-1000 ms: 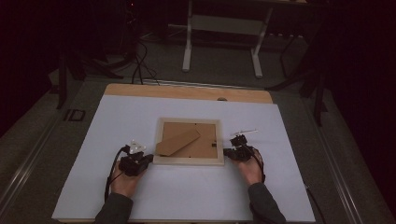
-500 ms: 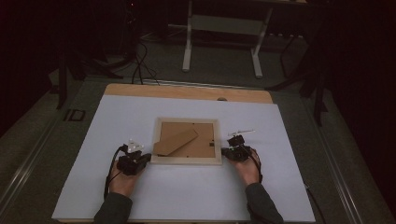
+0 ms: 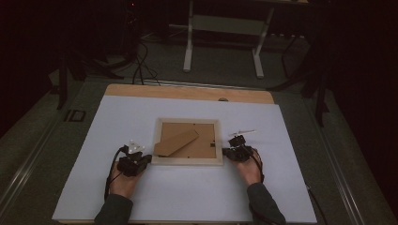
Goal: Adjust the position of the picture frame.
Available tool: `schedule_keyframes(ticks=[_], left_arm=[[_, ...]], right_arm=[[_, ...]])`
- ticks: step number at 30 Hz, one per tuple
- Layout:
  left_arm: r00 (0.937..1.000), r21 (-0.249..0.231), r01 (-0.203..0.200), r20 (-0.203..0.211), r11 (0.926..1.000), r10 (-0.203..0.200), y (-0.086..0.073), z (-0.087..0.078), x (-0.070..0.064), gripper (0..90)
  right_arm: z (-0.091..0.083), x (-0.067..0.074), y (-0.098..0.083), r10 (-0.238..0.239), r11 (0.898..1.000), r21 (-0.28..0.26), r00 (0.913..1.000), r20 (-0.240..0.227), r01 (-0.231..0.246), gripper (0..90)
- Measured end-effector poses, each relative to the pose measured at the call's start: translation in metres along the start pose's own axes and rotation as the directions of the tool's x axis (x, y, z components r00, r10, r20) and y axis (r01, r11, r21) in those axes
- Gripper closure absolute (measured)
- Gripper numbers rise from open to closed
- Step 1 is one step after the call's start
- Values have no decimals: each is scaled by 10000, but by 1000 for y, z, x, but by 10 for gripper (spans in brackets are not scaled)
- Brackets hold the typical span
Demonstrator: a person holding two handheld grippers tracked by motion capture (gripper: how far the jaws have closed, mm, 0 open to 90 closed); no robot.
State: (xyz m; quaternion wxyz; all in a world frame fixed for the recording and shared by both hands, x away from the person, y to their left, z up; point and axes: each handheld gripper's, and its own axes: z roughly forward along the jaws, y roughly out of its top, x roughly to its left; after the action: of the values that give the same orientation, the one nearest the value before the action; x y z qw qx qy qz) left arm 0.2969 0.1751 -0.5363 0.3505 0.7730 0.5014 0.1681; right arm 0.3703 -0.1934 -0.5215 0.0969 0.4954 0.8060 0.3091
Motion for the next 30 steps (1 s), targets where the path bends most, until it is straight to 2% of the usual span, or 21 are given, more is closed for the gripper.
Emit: schedule_keyframes(ticks=[2, 4, 9, 12, 13, 18, 21, 25, 30], left_arm=[[9999, 21, -81, -60, 10000, 82, 1, -1, 1, 867], [10000, -75, -40, 0, 10000, 40, 1, -2, 2, 834], [9998, -161, -161, -128, 9997, 159, 2, -3, 1, 791], [9999, -352, 119, 3, 9993, -119, 3, -8, 5, 764], [10000, -421, 87, -41, 9991, -89, 4, -10, 6, 759], [9995, -748, 227, -179, 9969, -241, 5, -18, 11, 724], [9992, -856, 309, -223, 9959, -329, 5, -20, 15, 713], [9988, -1016, 413, -234, 9940, -439, 6, -24, 18, 701], [9984, -1193, 462, -276, 9918, -498, 6, -30, 22, 690]], right_arm=[[0, -1, -1, -1, 9999, -105, 10000, -61, 1, 898], [1, -2, -3, 112, 9990, -427, 9999, -108, -116, 887], [1, -3, -4, 175, 9982, -578, 9998, -68, -178, 870], [-7, 0, -6, -248, 9964, -799, 9994, 252, 268, 843], [-9, 0, -8, -339, 9958, -841, 9990, 306, 364, 839], [-18, 1, -15, -491, 9931, -1049, 9983, 325, 523, 819], [-22, 3, -18, -581, 9911, -1192, 9982, 152, 595, 807], [-26, 8, -17, -847, 9874, -1329, 9962, 181, 863, 790], [-33, 9, -17, -863, 9845, -1523, 9962, 128, 872, 772]])
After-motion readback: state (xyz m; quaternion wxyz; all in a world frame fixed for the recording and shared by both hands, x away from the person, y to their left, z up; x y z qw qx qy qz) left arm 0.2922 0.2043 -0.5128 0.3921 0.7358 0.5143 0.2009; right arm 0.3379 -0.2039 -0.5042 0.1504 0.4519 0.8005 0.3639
